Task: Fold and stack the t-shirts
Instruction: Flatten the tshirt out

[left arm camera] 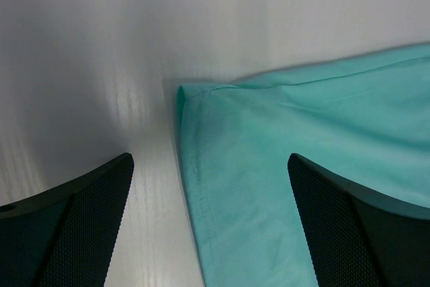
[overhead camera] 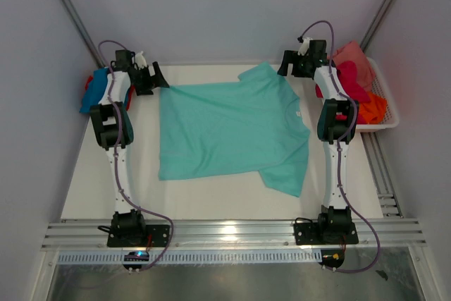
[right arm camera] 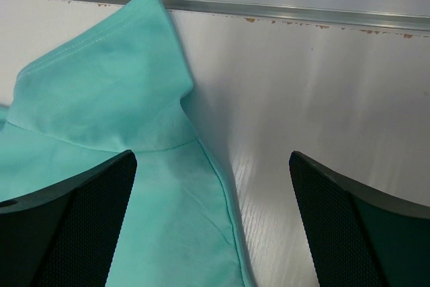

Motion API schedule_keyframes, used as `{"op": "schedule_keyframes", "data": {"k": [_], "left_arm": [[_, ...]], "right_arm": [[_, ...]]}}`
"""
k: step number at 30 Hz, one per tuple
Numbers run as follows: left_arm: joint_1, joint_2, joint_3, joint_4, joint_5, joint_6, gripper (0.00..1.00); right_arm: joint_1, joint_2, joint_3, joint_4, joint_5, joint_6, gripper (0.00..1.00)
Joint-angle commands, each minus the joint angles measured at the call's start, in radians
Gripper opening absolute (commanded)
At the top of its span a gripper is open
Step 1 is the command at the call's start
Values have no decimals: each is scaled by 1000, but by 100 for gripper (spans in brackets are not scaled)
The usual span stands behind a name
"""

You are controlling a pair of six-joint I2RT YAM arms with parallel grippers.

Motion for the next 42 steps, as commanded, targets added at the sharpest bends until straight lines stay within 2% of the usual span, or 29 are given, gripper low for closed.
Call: {"op": "schedule_keyframes", "data": {"k": [1, 9, 25, 34, 35, 37, 42], "left_arm": [[2, 20, 2, 41, 36, -39, 99], [2, 32, 2, 51, 54, -50, 99], [2, 34, -1, 32, 88, -39, 97], [2, 37, -5, 31, 105, -39, 80], [2, 39, -4, 31, 111, -39, 76], [2, 40, -7, 32, 116, -40, 72], [2, 52, -5, 52, 125, -45, 49]], "right_arm": [[-4, 5, 54, 73, -57, 44, 99], [-4, 19, 53, 108, -220, 130, 99], [-4, 51, 24, 187, -264, 255, 99], [-4, 60, 24, 205, -297, 270, 98], [-2, 60, 24, 207, -300, 268, 90], [-4, 62, 22, 211, -316, 268, 85], [-4, 65, 19, 214, -333, 279, 71]]}}
